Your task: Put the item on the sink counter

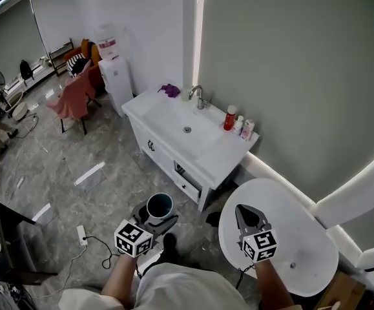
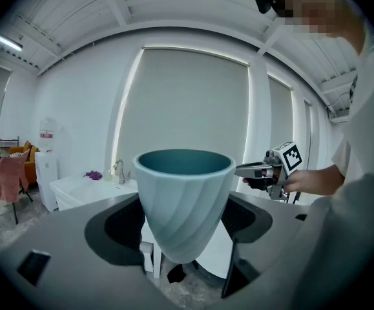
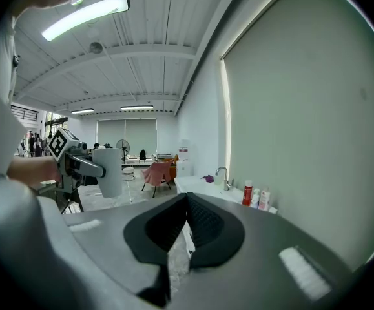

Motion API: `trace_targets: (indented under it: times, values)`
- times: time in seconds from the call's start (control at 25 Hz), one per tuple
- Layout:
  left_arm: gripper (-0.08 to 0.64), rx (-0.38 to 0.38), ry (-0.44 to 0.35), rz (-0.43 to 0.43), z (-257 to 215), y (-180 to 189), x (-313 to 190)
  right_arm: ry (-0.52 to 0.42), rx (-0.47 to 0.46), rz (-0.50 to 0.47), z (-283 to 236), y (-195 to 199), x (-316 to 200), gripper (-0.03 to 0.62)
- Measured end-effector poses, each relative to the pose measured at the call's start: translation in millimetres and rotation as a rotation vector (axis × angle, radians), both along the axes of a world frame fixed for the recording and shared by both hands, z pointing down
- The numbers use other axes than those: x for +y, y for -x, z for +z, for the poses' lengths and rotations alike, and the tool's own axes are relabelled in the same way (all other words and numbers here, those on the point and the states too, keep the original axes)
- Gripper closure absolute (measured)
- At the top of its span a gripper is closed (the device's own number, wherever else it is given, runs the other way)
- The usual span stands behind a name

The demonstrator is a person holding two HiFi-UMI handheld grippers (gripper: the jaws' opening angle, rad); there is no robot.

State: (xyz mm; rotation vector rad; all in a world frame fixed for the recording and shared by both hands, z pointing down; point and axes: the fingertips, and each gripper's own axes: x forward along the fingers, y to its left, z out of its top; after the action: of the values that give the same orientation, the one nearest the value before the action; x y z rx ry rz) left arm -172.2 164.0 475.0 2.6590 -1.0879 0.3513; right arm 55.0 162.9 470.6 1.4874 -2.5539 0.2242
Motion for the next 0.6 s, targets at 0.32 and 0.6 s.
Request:
trace_targets:
  times: [0.32,0.6]
  values:
    - [0.193,-0.007,0.004,0.066,5.0,21.9,-67.6,0.027,0.000,0.072,7.0,17.4,-54.7,0.581]
    - [0.193,-0.029,0.004,0.133,6.9,43.7,-135.2,0.043,-0.020,0.139,6.5,44.4,-110.3,0.581]
